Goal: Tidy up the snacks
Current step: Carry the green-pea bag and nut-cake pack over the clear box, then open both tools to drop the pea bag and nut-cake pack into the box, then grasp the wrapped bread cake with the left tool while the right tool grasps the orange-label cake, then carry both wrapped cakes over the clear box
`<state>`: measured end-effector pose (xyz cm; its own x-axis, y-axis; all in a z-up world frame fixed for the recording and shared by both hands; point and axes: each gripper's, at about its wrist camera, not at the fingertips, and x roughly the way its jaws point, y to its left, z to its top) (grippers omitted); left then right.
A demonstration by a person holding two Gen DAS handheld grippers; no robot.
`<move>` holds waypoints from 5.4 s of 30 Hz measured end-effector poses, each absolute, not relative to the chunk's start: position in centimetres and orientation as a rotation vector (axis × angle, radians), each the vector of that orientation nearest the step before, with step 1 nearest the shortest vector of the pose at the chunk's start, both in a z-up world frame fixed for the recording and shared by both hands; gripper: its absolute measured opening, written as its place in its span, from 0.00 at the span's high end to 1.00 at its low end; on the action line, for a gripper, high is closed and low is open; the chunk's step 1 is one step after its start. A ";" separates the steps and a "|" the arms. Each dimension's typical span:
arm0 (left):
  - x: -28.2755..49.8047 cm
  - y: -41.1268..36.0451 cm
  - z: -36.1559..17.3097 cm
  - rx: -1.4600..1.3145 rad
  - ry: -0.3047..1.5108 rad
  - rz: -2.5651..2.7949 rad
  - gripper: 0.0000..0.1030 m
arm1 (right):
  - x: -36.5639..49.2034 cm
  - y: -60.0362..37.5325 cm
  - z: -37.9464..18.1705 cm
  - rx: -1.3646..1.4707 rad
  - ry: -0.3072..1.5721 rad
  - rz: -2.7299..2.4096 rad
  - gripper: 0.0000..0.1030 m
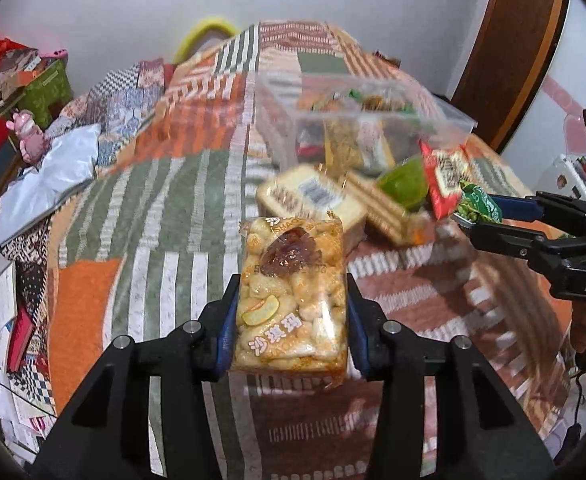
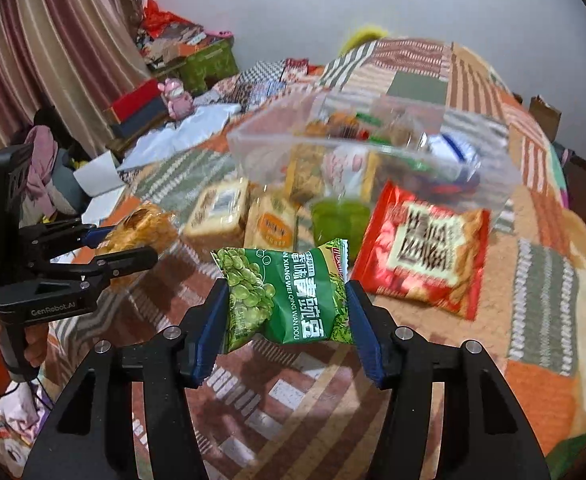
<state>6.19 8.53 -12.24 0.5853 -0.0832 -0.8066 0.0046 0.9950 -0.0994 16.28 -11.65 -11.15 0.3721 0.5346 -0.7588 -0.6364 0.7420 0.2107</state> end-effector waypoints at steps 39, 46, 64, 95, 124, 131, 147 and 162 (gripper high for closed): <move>22.2 6.8 -9.6 -0.124 0.824 -0.075 0.56 | 28.5 -16.1 -8.8 -0.008 0.804 0.538 0.48; 23.5 6.5 -10.6 -0.094 0.823 -0.063 0.56 | 29.6 -15.2 -10.4 -0.033 0.833 0.535 0.48; 23.4 5.7 -10.6 -0.066 0.822 -0.055 0.33 | 28.3 -14.3 -10.3 -0.141 0.819 0.534 0.32; 14.8 7.4 -15.0 -0.096 0.955 -0.015 0.18 | 20.0 -11.0 -11.1 -0.141 0.867 0.700 0.28; 15.1 9.2 -17.9 -0.144 1.008 -0.048 0.42 | 21.2 -4.7 -16.1 -0.138 1.106 0.818 0.58; 14.9 9.4 -17.8 -0.154 0.992 -0.055 0.47 | 21.0 -4.4 -16.0 -0.145 1.096 0.823 0.64; 11.9 8.0 -12.6 -0.129 0.879 -0.070 0.47 | 19.1 -6.7 -11.3 -0.148 0.934 0.782 0.65; 13.7 5.6 -6.5 -0.126 0.776 -0.100 0.47 | 21.1 -11.7 -6.4 -0.070 0.803 0.682 0.65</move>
<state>13.67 5.59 -6.50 0.7097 -0.1365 -0.6911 0.0436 0.9877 -0.1503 21.13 -11.68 -6.35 0.4943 0.5367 -0.6838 -0.5880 0.7858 0.1916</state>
